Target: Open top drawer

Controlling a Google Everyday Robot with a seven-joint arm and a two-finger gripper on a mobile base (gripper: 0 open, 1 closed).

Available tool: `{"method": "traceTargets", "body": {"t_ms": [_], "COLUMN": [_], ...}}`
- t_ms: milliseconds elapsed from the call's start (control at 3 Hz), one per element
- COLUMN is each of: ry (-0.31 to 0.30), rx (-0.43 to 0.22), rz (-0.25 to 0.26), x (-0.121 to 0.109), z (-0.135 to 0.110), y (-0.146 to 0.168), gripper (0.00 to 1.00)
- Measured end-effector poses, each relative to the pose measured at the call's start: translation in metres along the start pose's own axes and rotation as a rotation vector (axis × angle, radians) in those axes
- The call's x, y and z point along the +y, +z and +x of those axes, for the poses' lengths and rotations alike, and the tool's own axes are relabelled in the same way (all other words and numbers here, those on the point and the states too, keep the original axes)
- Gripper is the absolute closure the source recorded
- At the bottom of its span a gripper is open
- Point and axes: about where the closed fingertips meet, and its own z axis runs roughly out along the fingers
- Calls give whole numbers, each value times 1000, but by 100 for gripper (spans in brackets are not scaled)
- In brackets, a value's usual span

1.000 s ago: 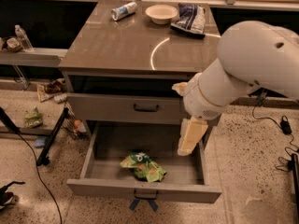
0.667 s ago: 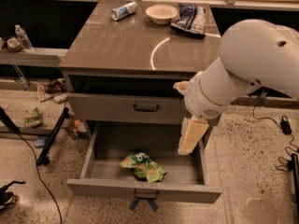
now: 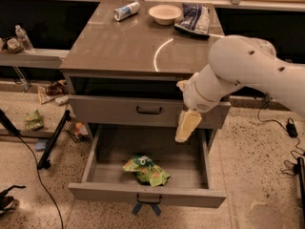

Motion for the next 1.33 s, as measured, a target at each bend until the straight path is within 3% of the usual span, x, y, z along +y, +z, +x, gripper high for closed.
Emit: {"method": "traceTargets", "body": {"t_ms": [333, 1000, 1333], "ry": [15, 35, 23], "rx": [45, 70, 72], "rz": [-8, -53, -47], "x": [-30, -32, -35], "z": [16, 30, 29], "y": [41, 80, 89], "gripper": [0, 0, 16]}}
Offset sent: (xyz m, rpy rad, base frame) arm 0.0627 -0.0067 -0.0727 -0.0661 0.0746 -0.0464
